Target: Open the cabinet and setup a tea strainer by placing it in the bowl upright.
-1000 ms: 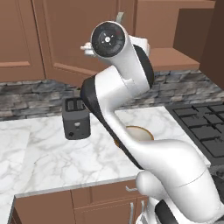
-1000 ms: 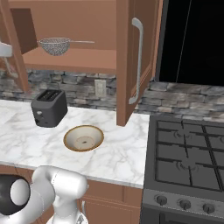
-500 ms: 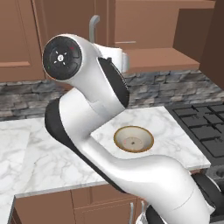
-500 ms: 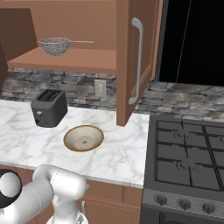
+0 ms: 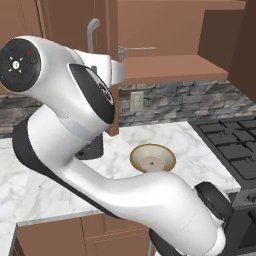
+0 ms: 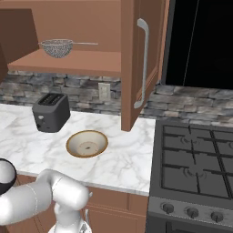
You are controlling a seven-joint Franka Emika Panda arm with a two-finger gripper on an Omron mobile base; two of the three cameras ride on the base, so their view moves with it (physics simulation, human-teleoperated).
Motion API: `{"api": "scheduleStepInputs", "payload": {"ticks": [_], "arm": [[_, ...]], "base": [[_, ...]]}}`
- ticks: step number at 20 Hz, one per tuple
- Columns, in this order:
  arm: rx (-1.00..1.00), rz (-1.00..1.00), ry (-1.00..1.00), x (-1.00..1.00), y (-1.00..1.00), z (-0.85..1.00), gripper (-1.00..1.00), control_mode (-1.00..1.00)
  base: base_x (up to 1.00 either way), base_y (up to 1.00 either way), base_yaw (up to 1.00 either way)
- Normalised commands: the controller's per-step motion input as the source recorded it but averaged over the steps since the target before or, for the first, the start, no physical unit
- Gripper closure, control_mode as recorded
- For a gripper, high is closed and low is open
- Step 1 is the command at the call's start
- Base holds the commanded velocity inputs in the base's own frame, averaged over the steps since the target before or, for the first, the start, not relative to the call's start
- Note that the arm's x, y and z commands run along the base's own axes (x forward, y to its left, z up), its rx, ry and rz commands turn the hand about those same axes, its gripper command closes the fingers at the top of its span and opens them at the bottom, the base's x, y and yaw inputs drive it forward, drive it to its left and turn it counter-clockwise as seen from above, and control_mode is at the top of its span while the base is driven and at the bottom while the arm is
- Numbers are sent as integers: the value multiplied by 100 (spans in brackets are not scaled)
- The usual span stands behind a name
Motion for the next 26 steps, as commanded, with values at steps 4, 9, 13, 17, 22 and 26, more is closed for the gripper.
{"api": "scheduleStepInputs", "payload": {"ticks": [4, 9, 13, 17, 22, 26], "arm": [[-4, -4, 0, -6, 9, 3, -100, -100], [-2, -9, 0, -27, 19, 0, -100, -100], [0, -5, 0, -55, 2, 0, -100, -100], [18, -1, 0, -96, -25, 13, -100, -100], [31, 0, -2, -100, -60, 7, -100, -100], [33, 0, 0, -100, -69, 1, -100, -100]], "base": [[0, 0, 0], [0, 0, 0], [0, 0, 0], [0, 0, 0], [0, 0, 0], [0, 0, 0]]}}
